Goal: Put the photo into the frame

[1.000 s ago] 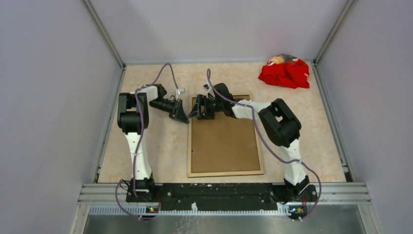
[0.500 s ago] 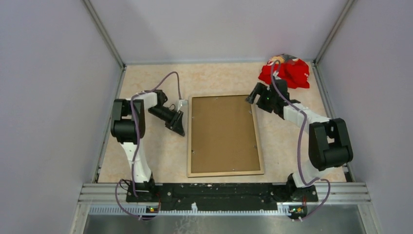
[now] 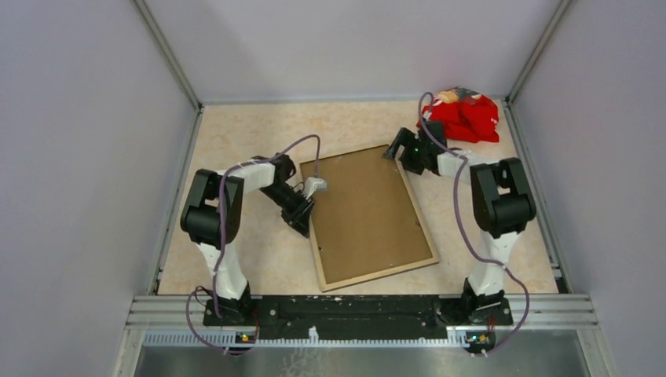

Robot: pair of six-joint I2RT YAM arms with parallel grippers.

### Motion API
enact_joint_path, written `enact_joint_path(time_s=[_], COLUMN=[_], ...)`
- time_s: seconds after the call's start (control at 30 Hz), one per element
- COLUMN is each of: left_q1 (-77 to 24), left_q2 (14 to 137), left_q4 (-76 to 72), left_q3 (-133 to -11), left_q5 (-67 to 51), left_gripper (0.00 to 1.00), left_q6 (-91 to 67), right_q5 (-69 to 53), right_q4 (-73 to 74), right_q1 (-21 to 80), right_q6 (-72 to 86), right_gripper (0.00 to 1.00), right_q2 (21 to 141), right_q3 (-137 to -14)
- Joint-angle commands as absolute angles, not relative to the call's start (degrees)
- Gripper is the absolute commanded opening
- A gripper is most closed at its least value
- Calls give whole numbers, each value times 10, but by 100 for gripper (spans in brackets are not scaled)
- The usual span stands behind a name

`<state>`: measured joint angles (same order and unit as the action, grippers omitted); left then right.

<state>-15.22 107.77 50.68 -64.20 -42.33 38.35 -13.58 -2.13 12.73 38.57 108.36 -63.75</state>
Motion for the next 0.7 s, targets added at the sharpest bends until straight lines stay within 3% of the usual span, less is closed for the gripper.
enact_joint_path(time_s=[0.0,0.23,0.4,0.47,0.67], left_q1=[-209,-293,-281,-266,-181], left_q2=[1101,1113,1081,1066,1042], left_q4=[451,507,597,637,777], left_q3=[-633,-657,-658,-663,-755], left_q5=[-408,-449,-448,-448,-459], left_gripper=[32,42,55,66,65], left_q6=[372,394,471,510,609], right_q5=[-202,-202,-165,-152,-81], right_q4=[20,151,155,158,186], right_q1=[213,283,255,241,208], right_q6=[397,350,333,322,298], right_gripper=[83,84,85,85,86], right_q2=[1174,1280,1221,1187,1062], right_q3=[-777,-989,-959,-936,-843])
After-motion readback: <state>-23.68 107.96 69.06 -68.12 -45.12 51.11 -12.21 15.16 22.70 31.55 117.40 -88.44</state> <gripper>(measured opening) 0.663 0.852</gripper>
